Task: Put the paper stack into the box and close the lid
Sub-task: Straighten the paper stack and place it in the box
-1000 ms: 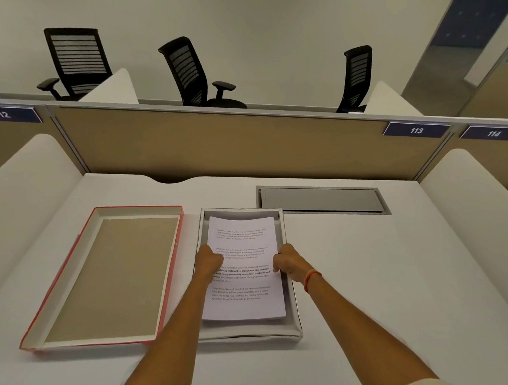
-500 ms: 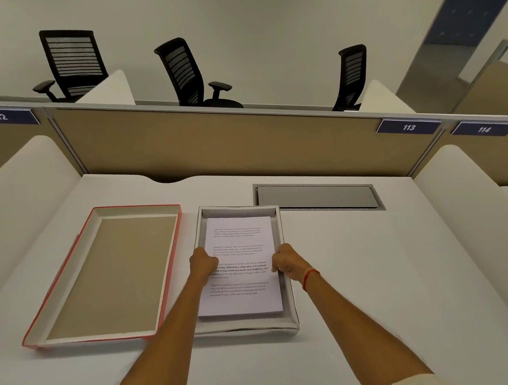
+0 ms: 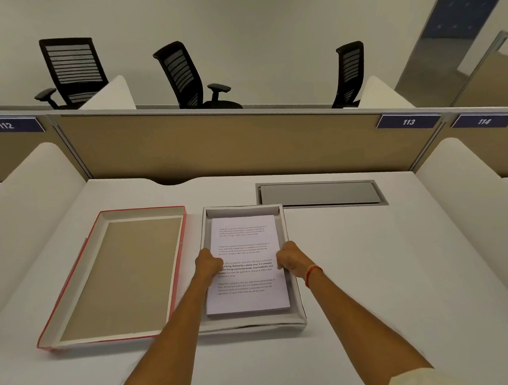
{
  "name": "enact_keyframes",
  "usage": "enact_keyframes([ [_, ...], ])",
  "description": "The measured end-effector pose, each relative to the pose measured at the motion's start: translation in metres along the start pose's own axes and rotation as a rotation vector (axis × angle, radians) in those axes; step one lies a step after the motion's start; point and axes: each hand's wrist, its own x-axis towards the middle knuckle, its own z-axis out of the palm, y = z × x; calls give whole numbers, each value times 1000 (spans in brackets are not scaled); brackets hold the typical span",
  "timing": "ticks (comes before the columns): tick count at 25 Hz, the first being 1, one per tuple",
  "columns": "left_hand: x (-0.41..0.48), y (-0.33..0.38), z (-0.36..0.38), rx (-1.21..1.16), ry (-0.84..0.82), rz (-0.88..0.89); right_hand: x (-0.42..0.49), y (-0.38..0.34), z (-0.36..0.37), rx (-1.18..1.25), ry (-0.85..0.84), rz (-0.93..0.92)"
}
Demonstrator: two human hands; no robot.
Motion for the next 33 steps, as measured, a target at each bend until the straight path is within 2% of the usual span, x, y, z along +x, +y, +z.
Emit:
enact_keyframes([
  [7, 0, 9, -8, -15, -50, -41, 9, 1, 0, -11, -6, 11],
  [11, -12, 15, -7, -14, 2, 20, 18, -17, -2, -12, 43, -59],
  [14, -35, 21, 0, -267, -9, -28, 28, -44, -8, -124, 73, -170],
  [19, -84, 7, 2, -749, -333, -440, 51, -83, -10, -413, 11, -413],
  [22, -101, -8, 10, -927, -420, -577, 67, -94, -10, -546, -32, -473],
  [28, -103, -26, 22, -1158, -447, -643, 100, -107, -5, -722, -114, -529],
  [33, -91, -30, 25, -1198, -406, -677, 124, -107, -1, -794, -177, -530],
])
